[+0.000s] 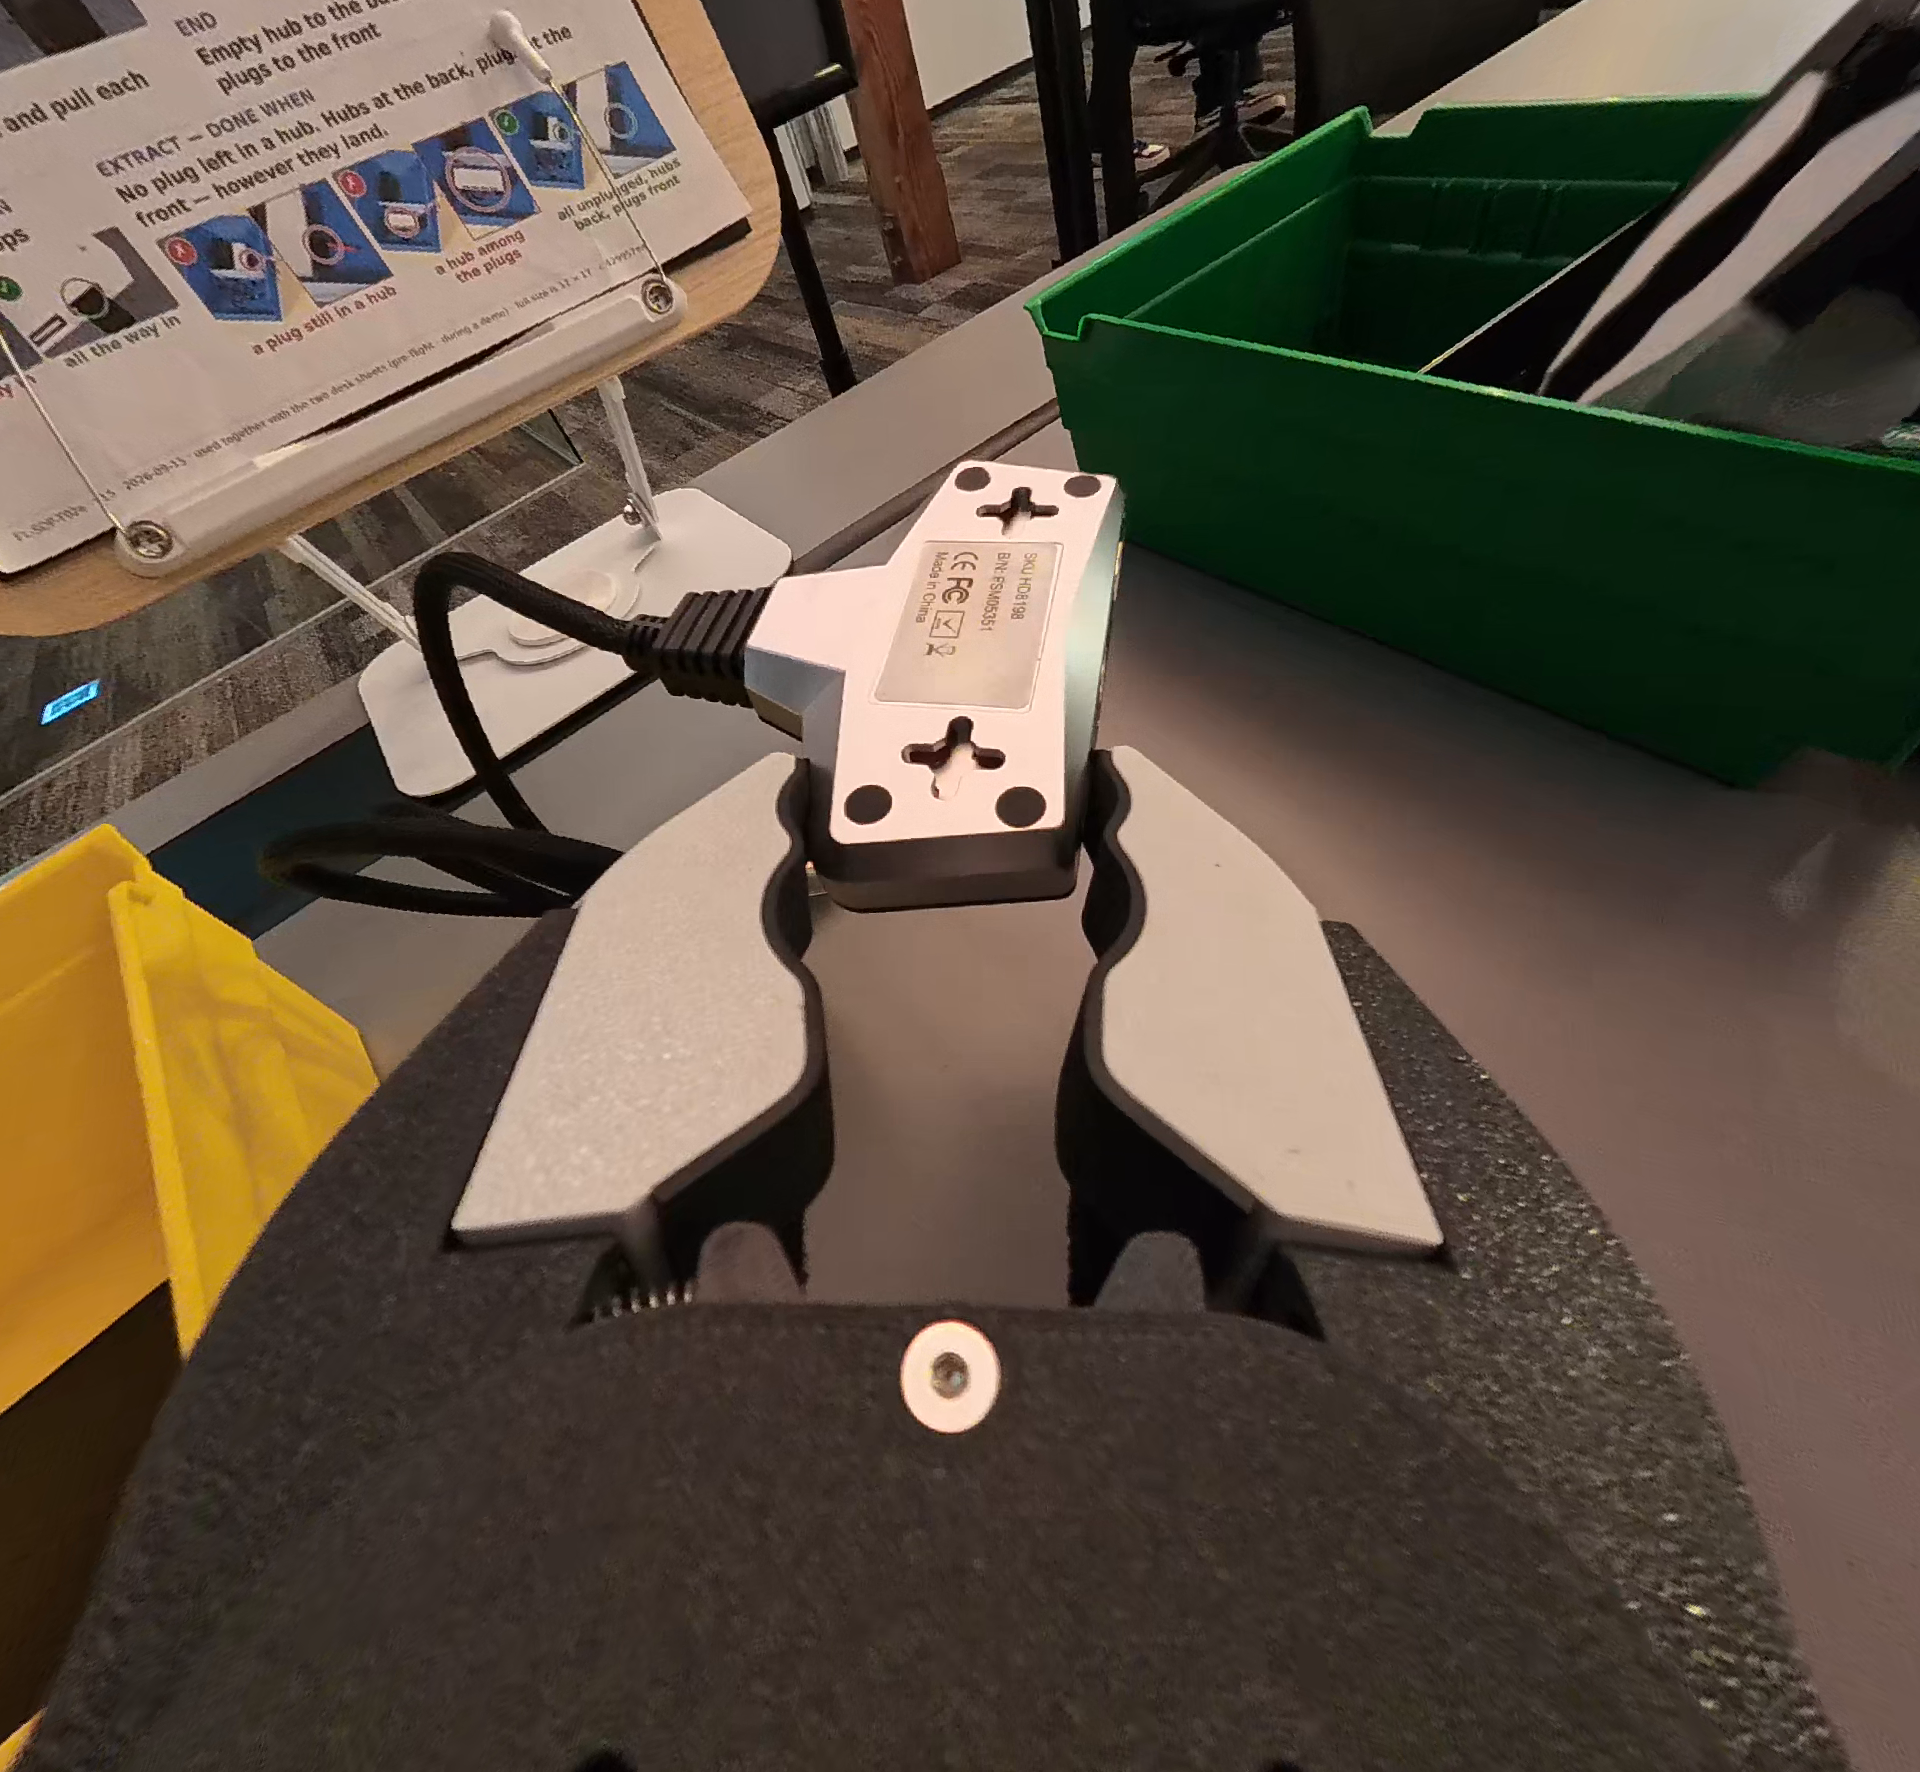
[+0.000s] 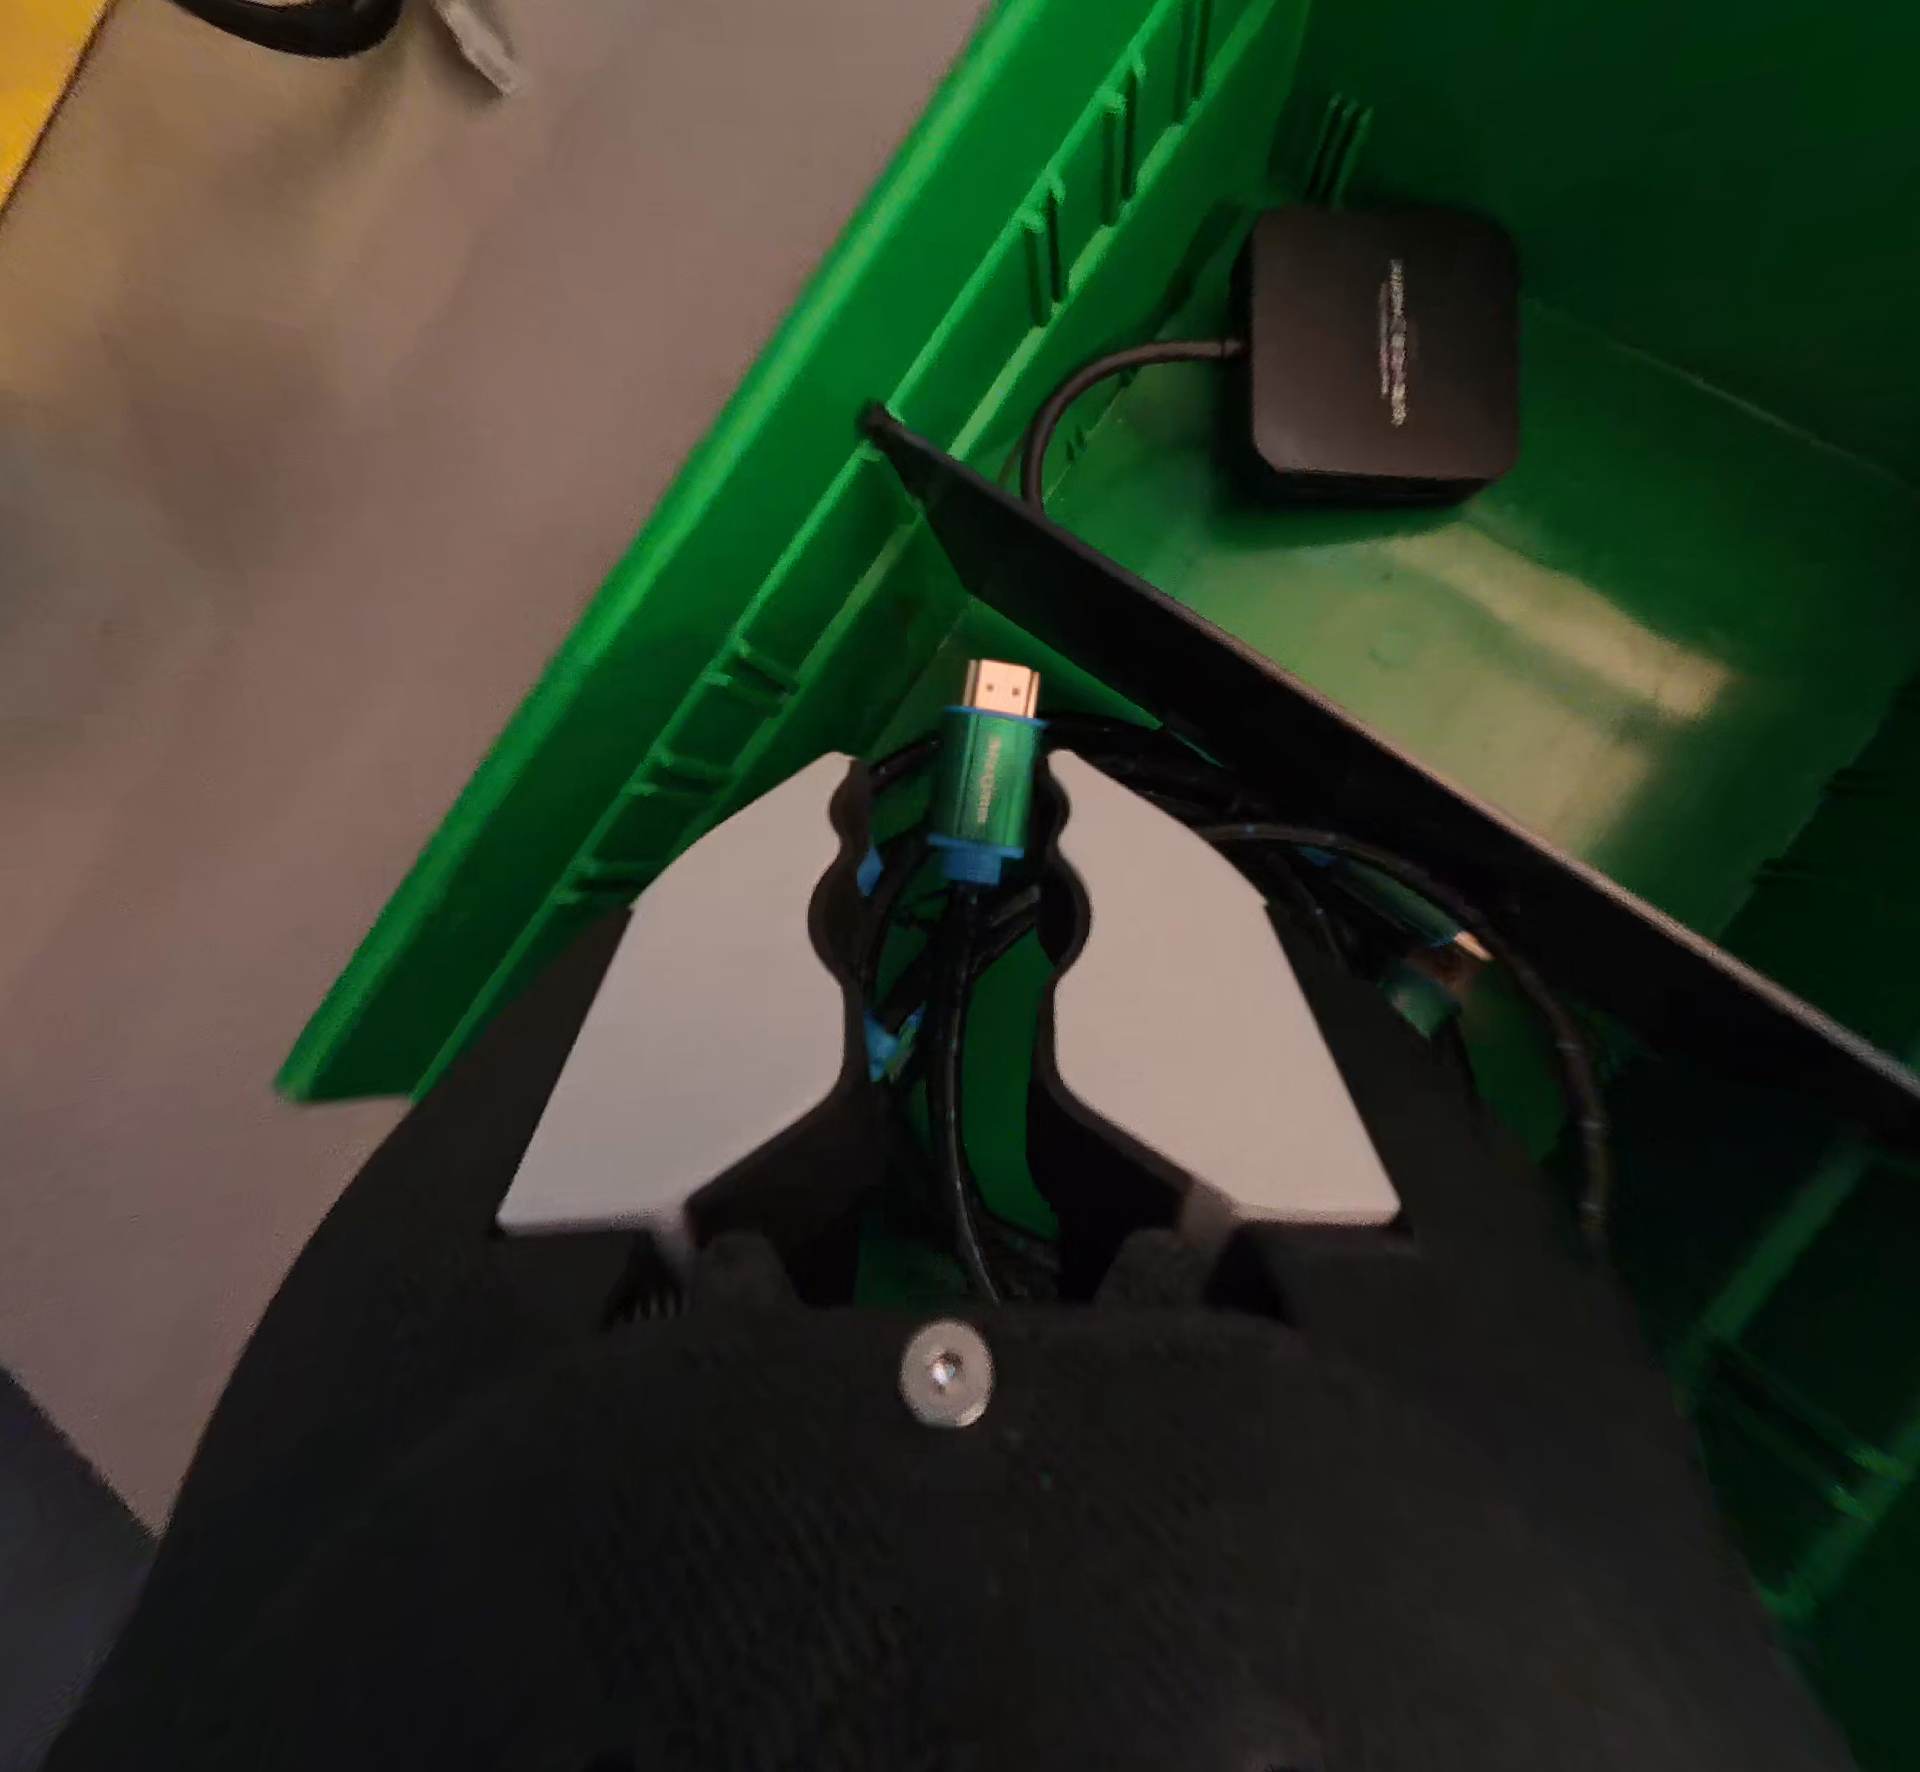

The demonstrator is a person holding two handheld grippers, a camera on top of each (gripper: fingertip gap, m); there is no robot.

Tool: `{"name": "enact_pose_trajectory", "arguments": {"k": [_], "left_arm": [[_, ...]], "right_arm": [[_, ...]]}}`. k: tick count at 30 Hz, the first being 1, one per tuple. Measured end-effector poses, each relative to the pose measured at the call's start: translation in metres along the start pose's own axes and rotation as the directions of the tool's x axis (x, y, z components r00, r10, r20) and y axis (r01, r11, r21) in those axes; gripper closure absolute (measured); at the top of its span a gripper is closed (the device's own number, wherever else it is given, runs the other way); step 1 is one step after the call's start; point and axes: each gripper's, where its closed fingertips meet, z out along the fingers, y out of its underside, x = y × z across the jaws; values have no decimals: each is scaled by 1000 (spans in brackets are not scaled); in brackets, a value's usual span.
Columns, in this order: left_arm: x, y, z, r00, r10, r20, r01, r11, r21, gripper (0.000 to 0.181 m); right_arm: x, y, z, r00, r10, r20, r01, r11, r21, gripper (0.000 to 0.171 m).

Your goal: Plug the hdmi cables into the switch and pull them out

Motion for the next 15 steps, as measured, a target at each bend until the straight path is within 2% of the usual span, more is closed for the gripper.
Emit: {"name": "enact_pose_trajectory", "arguments": {"k": [5, 9, 11, 13, 15], "left_arm": [[1, -5, -3, 1000, 2, -7, -2, 1000, 14, 131], [11, -13, -7, 998, 39, -48, -37, 998, 41, 131], [17, -18, -10, 995, 73, -70, -69, 996, 53, 131], [24, -22, -13, 989, 116, -96, -110, 992, 65, 131], [30, -25, -16, 982, 144, -122, -135, 988, 80, 131]], "right_arm": [[-17, -57, -89, 984, -175, -35, 178, 961, 210, 141], [-43, -96, -154, 885, -413, -217, 463, 830, 311, 141], [-64, -100, -158, 831, -500, -243, 555, 770, 314, 138], [-86, -92, -143, 769, -593, -237, 639, 714, 287, 133], [-109, -82, -118, 663, -698, -272, 749, 609, 262, 132]]}}
